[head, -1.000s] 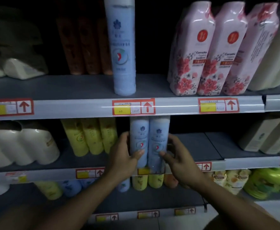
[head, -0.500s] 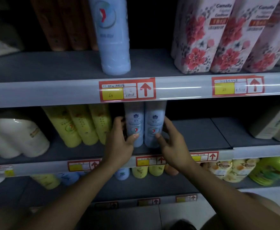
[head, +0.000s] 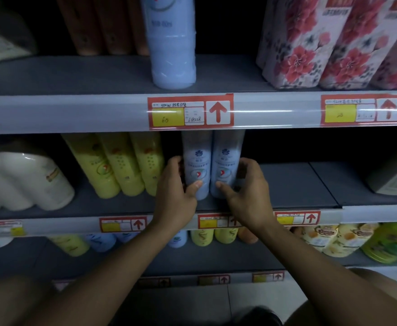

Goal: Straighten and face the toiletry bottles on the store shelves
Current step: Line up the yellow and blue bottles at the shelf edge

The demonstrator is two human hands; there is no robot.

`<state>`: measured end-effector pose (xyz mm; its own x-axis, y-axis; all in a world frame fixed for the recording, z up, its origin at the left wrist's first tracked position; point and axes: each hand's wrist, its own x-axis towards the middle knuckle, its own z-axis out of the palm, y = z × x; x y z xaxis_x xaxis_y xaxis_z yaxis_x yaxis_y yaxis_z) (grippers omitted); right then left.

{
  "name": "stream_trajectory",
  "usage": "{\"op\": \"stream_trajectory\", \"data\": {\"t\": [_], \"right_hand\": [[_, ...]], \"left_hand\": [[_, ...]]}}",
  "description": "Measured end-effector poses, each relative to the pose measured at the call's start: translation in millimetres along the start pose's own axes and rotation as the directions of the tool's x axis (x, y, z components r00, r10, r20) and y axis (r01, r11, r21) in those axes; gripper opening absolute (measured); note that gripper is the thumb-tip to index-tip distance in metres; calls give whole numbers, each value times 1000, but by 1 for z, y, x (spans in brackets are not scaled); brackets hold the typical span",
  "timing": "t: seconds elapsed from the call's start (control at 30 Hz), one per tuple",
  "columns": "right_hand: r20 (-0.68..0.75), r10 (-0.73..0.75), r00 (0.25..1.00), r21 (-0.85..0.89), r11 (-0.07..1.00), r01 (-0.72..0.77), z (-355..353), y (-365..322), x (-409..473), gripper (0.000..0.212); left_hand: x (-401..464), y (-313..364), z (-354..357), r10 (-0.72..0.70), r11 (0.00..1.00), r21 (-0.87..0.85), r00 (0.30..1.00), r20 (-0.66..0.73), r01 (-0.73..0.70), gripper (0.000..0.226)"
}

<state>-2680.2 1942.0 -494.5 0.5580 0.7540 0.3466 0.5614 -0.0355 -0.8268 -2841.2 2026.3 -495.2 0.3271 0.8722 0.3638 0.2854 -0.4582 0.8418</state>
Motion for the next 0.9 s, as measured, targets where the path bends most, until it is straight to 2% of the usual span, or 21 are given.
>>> {"op": "stream_trajectory", "data": {"t": [0.13,0.5,0.77,0.9], "right_hand": [[-13,-16,1000,-79,997,15,3,-1,5,64],[-59,15,998,-113,993,-22,10,-2,9,67],[-52,-4,999,-116,993,-2,10,-1,7,69],[-31,-12,999,-135,991,8,9,0,6,72]], "left_hand": [[1,-1,5,-1,1000,-6,1000,1,1,47],[1,-2,8,16,1000,23,999,42,-17,41],[-1,-2,10,1,1000,9,999,42,-2,47],[-2,-3,9,-42,999,7,997,65,42,60]]}}
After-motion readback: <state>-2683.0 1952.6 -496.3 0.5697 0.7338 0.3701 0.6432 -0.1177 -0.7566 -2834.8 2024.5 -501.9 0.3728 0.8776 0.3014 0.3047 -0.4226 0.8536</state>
